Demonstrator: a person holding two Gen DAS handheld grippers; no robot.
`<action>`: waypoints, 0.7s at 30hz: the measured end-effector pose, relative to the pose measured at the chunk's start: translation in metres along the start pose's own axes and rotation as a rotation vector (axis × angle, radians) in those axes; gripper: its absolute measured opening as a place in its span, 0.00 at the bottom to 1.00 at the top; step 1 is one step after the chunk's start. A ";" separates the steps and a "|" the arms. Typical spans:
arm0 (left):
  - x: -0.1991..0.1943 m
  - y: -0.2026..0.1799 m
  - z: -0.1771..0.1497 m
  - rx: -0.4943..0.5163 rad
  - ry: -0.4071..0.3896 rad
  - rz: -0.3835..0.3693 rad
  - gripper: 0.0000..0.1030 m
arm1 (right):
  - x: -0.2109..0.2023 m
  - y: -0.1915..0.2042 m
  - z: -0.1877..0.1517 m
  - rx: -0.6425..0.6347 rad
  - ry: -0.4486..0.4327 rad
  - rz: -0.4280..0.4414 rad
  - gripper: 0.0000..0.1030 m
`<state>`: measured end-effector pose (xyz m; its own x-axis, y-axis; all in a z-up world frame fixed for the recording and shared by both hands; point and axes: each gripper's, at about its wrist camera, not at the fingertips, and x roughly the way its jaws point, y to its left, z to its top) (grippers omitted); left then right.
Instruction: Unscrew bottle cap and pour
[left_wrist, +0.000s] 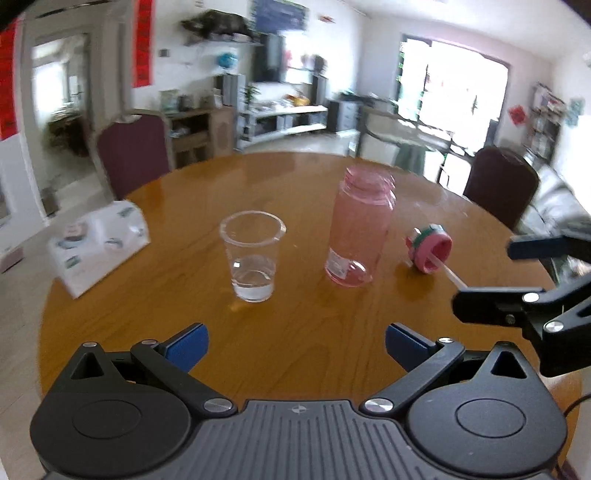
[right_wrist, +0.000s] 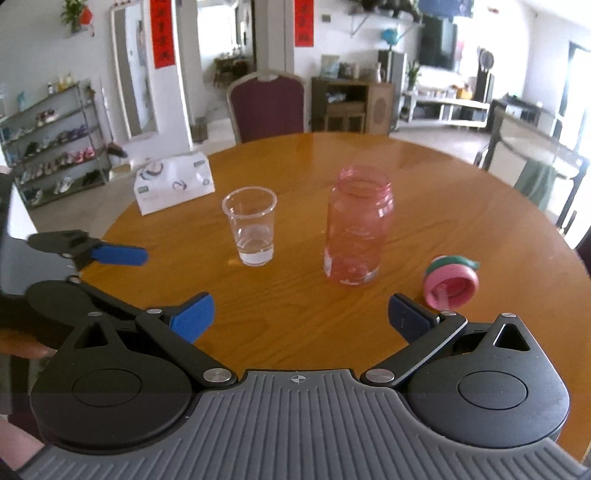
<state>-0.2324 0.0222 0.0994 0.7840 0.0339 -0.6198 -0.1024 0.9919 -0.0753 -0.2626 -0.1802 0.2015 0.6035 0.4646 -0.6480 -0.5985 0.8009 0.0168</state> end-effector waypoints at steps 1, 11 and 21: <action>-0.003 0.000 0.000 -0.016 0.001 0.011 1.00 | -0.004 -0.002 -0.001 0.010 -0.001 0.002 1.00; -0.011 0.006 0.009 -0.054 -0.002 0.013 1.00 | -0.018 -0.001 -0.005 0.107 0.012 0.021 1.00; -0.009 -0.003 0.012 0.033 0.024 0.011 1.00 | -0.024 0.013 -0.001 0.081 -0.020 -0.031 1.00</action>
<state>-0.2315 0.0205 0.1144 0.7683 0.0427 -0.6387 -0.0906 0.9950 -0.0425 -0.2855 -0.1818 0.2166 0.6325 0.4457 -0.6335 -0.5347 0.8430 0.0591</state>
